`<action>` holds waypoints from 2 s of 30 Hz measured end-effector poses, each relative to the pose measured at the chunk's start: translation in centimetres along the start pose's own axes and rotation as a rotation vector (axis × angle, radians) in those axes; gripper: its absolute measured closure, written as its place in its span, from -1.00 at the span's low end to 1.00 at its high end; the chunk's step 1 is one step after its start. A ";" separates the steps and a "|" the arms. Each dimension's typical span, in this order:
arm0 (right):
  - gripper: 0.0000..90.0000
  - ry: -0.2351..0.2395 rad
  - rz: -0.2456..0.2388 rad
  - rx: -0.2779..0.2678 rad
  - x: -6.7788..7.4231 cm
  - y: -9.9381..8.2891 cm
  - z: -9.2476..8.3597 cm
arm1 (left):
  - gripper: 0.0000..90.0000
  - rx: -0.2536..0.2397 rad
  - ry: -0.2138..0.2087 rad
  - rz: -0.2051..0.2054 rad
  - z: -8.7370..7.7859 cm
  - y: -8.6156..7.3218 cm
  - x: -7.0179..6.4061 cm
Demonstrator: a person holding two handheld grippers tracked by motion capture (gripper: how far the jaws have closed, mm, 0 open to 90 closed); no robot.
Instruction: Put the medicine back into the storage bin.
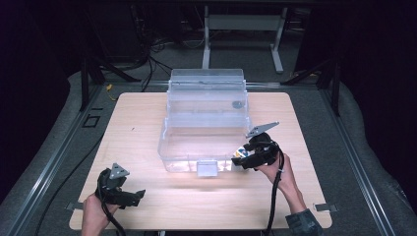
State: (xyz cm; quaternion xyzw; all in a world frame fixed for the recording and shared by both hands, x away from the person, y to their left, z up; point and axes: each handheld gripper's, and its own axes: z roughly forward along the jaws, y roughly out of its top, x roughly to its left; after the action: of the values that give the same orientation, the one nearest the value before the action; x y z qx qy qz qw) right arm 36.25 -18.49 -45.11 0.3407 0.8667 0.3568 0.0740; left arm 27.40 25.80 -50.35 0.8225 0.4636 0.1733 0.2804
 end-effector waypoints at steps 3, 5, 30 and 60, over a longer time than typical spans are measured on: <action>-0.43 0.010 -0.006 -0.006 0.1 0.0 -0.2 | -0.99 -0.022 0.001 0.004 -1.0 1.4 0.6; -0.43 -0.001 -0.009 -0.002 0.1 -0.1 -0.3 | -0.99 -0.037 0.004 0.011 -1.7 2.6 0.9; -0.36 0.065 -0.016 -0.061 0.2 -0.7 0.1 | -0.99 -0.071 -0.172 0.091 -1.7 15.9 2.5; -0.21 0.049 0.014 -0.080 0.1 -1.3 0.7 | -0.99 -0.022 -0.187 0.230 4.5 27.5 0.0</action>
State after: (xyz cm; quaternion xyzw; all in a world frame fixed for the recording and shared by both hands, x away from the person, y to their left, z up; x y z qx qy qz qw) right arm 35.76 -18.72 -46.51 0.3347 0.8509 0.3999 0.0637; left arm 48.15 13.11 -36.78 0.8795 0.3364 0.1320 0.3096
